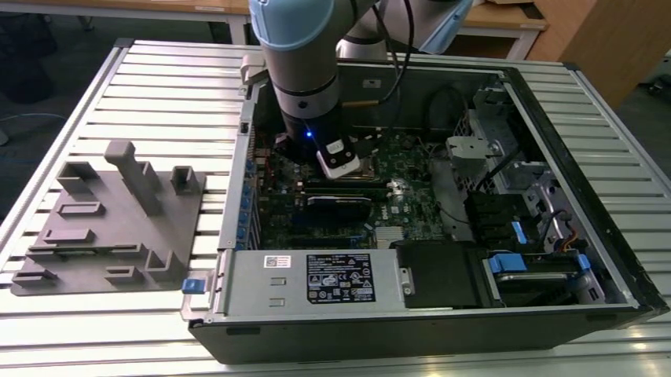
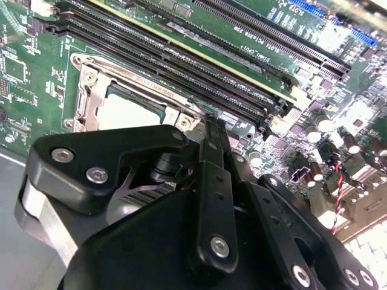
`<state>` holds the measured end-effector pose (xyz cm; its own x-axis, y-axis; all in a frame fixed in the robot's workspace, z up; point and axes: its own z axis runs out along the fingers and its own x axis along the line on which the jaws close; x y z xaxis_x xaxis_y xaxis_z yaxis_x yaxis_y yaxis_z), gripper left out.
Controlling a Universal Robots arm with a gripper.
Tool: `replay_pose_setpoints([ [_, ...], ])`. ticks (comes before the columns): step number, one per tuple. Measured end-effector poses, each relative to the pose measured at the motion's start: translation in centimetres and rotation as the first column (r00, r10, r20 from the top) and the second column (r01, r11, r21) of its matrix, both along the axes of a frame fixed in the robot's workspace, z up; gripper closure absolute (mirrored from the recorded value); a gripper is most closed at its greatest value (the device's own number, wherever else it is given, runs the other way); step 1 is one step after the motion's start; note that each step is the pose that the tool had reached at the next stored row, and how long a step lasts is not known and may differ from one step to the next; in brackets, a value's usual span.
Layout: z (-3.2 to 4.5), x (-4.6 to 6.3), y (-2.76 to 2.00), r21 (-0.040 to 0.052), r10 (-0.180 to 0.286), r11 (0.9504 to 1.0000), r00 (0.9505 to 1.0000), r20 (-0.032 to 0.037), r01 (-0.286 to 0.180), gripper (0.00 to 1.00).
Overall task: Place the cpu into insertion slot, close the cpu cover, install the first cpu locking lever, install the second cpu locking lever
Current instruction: 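Install the second cpu locking lever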
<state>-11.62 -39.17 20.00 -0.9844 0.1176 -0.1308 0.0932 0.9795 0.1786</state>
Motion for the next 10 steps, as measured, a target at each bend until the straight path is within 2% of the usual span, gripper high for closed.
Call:
replay_pose_setpoints([
  [6,-0.15,-0.01,-0.01,-0.0007,0.000,1.0000,1.0000,0.0066,0.000,0.89],
  [10,-0.10,0.00,0.00,0.0000,0.000,1.0000,1.0000,0.0077,0.000,0.89],
])
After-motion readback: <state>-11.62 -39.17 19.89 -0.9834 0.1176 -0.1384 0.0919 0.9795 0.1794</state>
